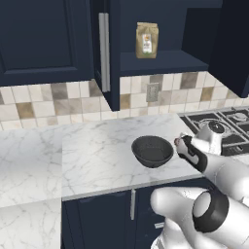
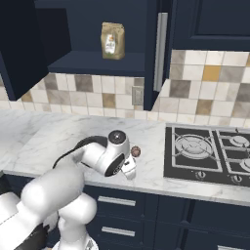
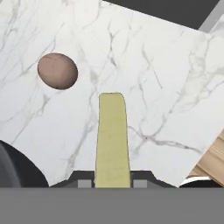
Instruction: Pick the egg and butter from the fridge and place them by the bowl for mixing.
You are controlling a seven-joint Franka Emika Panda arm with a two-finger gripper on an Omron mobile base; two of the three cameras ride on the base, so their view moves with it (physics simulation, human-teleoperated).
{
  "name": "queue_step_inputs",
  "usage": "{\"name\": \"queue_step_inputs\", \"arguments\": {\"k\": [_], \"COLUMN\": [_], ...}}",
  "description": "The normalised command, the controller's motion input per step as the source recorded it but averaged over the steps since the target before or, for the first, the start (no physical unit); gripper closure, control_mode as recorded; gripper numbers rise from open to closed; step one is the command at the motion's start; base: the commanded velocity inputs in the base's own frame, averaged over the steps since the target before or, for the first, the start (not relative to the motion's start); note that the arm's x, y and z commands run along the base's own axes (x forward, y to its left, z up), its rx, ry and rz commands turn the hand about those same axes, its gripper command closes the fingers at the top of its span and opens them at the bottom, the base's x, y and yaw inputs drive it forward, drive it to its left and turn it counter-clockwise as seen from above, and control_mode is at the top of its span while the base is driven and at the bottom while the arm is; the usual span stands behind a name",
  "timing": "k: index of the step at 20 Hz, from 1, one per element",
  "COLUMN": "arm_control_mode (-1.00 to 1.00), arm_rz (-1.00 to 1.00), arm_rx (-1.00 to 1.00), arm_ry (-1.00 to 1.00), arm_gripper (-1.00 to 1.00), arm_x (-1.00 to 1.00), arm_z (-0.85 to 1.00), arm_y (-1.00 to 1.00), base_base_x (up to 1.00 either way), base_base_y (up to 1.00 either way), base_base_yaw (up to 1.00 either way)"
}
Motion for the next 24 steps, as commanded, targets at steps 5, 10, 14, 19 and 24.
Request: {"name": "queue_step_inputs", "arguments": {"k": [5,10,14,19,24], "arm_control_mode": [-1.0,-1.0,-1.0,-1.0,-1.0], "arm_rz": [0.0,0.0,0.01,0.0,0.0], "arm_rx": [0.0,0.0,0.0,0.0,0.0], "arm_ry": [0.0,0.0,-0.01,0.0,-0.02], "arm_gripper": [1.0,1.0,-1.0,-1.0,-1.0], "arm_x": [0.65,0.51,0.13,0.0,-0.4], "arm_z": [-0.15,-0.14,-0.04,0.0,0.34], "arm_y": [0.0,-0.03,-0.05,0.0,0.07], "base_base_x": [0.0,0.0,0.0,0.0,0.0], "base_base_y": [0.0,0.0,0.0,0.0,0.0], "base_base_yaw": [0.0,0.0,0.0,0.0,0.0]}}
